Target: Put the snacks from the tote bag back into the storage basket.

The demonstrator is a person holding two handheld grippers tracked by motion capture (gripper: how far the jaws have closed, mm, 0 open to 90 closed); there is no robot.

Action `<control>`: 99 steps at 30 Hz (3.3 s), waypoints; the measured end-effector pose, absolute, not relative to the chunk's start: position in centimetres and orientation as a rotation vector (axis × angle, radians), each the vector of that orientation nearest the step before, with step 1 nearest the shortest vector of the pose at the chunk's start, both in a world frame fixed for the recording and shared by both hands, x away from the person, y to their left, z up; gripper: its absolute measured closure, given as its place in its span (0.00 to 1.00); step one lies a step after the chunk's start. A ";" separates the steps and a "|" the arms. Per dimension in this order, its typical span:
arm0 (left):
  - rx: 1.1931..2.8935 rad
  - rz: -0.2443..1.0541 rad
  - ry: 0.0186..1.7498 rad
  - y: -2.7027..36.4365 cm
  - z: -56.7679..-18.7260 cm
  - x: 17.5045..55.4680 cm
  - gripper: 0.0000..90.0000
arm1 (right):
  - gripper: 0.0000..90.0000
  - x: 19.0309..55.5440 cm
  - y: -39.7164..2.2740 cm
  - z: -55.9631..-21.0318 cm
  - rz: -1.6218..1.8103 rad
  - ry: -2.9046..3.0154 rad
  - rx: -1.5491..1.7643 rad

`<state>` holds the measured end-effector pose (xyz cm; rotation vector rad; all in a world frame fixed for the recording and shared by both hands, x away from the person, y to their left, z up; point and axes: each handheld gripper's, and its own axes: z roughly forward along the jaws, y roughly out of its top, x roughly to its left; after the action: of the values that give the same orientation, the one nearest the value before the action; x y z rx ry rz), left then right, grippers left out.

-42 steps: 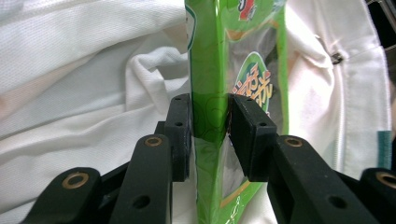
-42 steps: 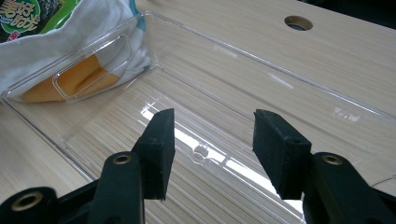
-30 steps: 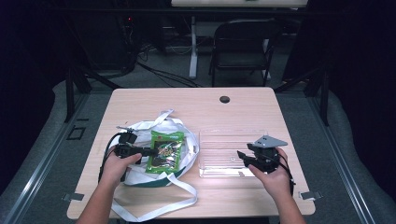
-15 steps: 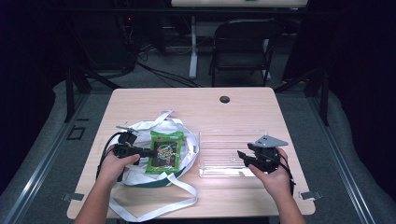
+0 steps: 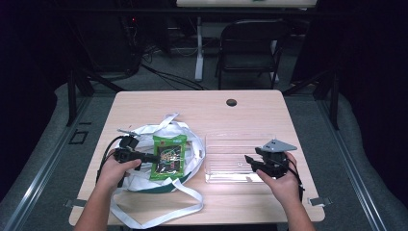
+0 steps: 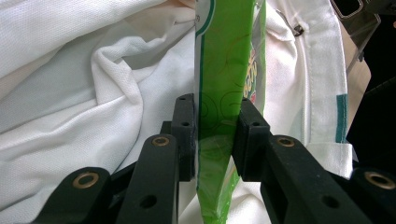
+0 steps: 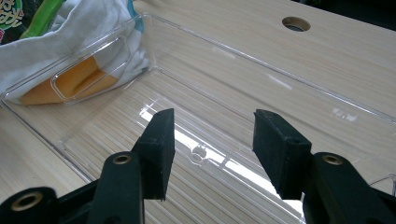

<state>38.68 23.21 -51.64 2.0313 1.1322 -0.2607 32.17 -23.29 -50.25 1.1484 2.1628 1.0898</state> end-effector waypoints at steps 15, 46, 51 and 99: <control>2.025 -0.245 1.117 23.4 -51.3 38.6 0.82 | 0.54 32.2 -23.4 -50.3 1.091 2.156 1.153; 1.969 -0.119 1.088 24.2 -49.9 38.2 0.82 | 0.53 32.2 -23.3 -50.3 1.071 2.159 1.124; 1.957 -0.094 1.080 24.3 -49.8 38.2 0.82 | 0.54 32.2 -23.2 -50.4 1.069 2.160 1.110; 1.843 0.145 0.945 23.6 -46.4 36.6 0.82 | 0.71 33.6 -21.7 -48.1 0.957 2.389 0.916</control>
<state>36.59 23.61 -46.37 1.8426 0.9446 0.1451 33.63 -21.72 -48.10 0.9157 2.3890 0.9574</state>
